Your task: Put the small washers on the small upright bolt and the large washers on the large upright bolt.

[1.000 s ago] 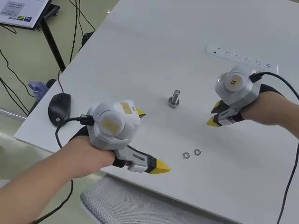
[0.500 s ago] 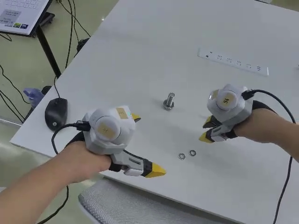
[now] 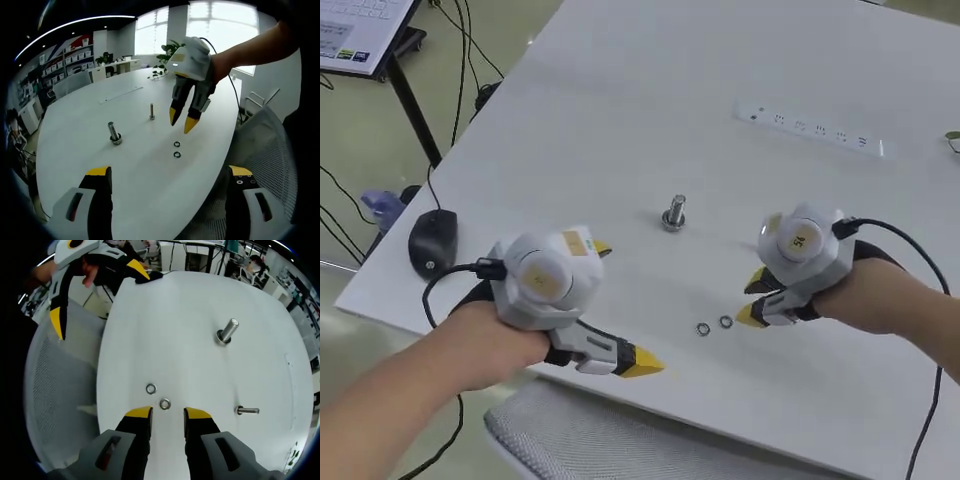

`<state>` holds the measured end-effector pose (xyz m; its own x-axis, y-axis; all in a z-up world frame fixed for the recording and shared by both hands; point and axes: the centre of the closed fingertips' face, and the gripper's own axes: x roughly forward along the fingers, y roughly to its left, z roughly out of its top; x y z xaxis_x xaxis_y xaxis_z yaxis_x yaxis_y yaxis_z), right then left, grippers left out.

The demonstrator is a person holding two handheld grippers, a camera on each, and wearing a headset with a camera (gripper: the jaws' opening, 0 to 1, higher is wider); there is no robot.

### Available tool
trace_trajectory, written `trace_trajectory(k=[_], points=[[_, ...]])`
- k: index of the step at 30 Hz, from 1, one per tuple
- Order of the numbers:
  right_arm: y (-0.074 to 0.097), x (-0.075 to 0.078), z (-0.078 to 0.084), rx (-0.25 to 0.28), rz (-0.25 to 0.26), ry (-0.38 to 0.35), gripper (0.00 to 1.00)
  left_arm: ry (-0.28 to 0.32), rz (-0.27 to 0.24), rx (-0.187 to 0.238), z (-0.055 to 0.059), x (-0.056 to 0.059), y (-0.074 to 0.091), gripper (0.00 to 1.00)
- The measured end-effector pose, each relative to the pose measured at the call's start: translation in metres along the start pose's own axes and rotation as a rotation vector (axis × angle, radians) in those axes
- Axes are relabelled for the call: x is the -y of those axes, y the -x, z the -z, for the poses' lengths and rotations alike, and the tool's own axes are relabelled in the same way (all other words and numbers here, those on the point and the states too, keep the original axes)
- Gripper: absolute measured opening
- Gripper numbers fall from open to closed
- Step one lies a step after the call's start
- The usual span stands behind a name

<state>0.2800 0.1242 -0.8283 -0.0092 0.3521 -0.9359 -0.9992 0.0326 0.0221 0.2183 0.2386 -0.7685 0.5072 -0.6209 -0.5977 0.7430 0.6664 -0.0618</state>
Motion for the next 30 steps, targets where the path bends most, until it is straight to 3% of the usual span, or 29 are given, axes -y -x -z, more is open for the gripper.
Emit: trace_trajectory(k=[3, 21, 30], points=[[-0.006, -0.001, 0.001, 0.005, 0.001, -0.002, 0.26, -0.013, 0.000, -0.020, 0.003, 0.000, 0.001, 0.94], [-0.040, -0.001, 0.012, -0.022, 0.012, 0.009, 0.24, 0.000, 0.000, -0.013, 0.001, -0.001, 0.003, 0.94], [-0.044, 0.000, 0.015, -0.038, 0.023, 0.013, 0.24, 0.001, -0.007, -0.020, 0.002, -0.001, 0.006, 0.92]])
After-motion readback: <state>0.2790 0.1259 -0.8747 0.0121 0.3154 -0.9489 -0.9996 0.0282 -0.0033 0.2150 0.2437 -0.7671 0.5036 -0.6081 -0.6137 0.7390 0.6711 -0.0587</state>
